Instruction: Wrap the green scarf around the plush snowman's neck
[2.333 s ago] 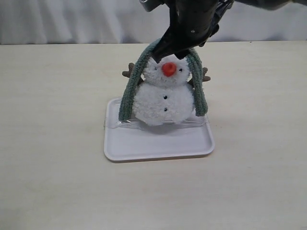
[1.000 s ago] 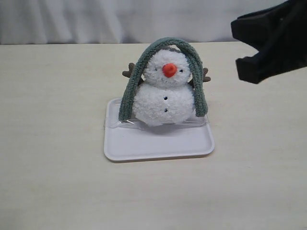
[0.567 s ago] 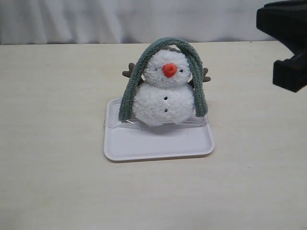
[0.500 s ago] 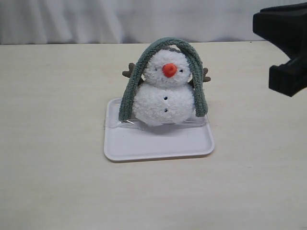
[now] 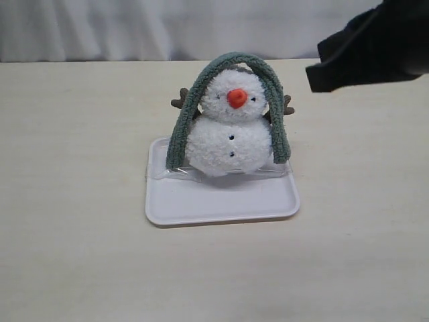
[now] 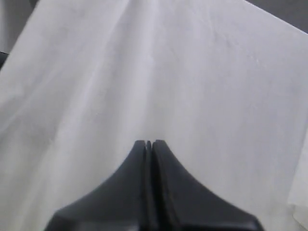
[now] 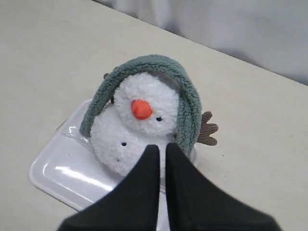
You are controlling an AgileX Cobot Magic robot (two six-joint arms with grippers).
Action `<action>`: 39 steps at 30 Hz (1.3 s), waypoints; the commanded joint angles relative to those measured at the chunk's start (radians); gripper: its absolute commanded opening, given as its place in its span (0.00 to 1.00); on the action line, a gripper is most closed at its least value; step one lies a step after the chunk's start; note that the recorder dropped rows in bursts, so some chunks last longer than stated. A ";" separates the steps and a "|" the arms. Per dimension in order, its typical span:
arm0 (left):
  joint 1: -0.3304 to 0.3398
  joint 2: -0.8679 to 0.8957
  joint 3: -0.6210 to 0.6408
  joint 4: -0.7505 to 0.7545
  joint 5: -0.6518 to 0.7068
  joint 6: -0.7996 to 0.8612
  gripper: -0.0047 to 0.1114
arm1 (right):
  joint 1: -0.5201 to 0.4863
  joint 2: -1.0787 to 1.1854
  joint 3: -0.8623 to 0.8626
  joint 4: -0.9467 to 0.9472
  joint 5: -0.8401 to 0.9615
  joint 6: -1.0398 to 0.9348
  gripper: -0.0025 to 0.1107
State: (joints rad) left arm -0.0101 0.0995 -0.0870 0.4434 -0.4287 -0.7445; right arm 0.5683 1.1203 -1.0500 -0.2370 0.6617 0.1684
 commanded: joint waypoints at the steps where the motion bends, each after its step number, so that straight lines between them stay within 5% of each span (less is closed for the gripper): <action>1: -0.004 0.266 -0.139 0.286 -0.061 -0.218 0.04 | -0.087 0.115 -0.072 0.144 0.002 -0.133 0.06; 8: -0.004 0.814 -0.223 0.304 -0.562 -0.128 0.04 | -0.200 0.331 -0.157 0.642 -0.019 -0.570 0.06; 13: -0.015 1.148 -0.297 0.374 -0.767 0.037 0.04 | -0.207 0.452 -0.205 0.669 -0.109 -0.629 0.06; 21: -0.114 1.526 -0.500 0.417 -0.769 0.433 0.04 | -0.205 0.609 -0.349 0.673 -0.078 -0.659 0.06; 32: -0.156 1.762 -0.666 0.568 -0.716 0.462 0.35 | -0.205 0.708 -0.438 0.667 -0.035 -0.650 0.06; 39: -0.183 1.812 -0.686 0.565 -0.722 0.521 0.43 | -0.205 0.762 -0.438 0.614 -0.037 -0.643 0.06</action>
State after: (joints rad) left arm -0.1753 1.8960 -0.7633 1.0107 -1.1406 -0.2484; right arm 0.3656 1.8702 -1.4832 0.4157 0.6301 -0.4830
